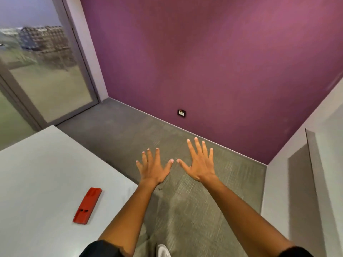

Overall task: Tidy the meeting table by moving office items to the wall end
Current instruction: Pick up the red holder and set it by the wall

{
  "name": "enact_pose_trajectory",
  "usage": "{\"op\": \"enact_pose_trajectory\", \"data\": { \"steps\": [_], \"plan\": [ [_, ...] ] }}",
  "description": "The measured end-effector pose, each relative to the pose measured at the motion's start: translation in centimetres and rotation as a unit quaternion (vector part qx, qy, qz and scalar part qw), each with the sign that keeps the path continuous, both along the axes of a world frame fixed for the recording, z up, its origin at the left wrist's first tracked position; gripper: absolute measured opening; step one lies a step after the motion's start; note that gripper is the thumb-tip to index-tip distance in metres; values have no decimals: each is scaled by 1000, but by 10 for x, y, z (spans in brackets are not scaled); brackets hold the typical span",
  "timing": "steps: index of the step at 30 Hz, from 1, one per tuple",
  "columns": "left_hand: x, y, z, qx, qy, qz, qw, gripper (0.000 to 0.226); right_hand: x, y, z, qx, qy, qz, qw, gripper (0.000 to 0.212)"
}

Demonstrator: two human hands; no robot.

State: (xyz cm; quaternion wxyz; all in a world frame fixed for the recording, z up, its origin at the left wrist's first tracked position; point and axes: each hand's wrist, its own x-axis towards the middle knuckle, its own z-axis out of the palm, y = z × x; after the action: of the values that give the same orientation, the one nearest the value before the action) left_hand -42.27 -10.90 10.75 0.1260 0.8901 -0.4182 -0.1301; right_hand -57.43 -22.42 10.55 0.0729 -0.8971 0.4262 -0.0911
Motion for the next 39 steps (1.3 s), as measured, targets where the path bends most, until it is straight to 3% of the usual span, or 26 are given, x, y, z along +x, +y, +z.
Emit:
{"op": "enact_pose_trajectory", "data": {
  "steps": [9,19,31,34,39],
  "plan": [
    [92,-86,-16,18,24,28,999,87,116,-106,-4,9,18,42,999,92],
    [180,-66,-50,45,43,220,973,89,272,-129,-47,61,58,247,965,93],
    [178,36,-80,88,78,548,828,90,381,-41,-91,71,150,557,814,98],
    [168,66,-84,86,83,589,799,88,387,-12,-98,79,156,610,773,98],
    [150,117,-101,118,128,600,781,86,390,31,-115,114,217,678,693,93]
  ]
}}
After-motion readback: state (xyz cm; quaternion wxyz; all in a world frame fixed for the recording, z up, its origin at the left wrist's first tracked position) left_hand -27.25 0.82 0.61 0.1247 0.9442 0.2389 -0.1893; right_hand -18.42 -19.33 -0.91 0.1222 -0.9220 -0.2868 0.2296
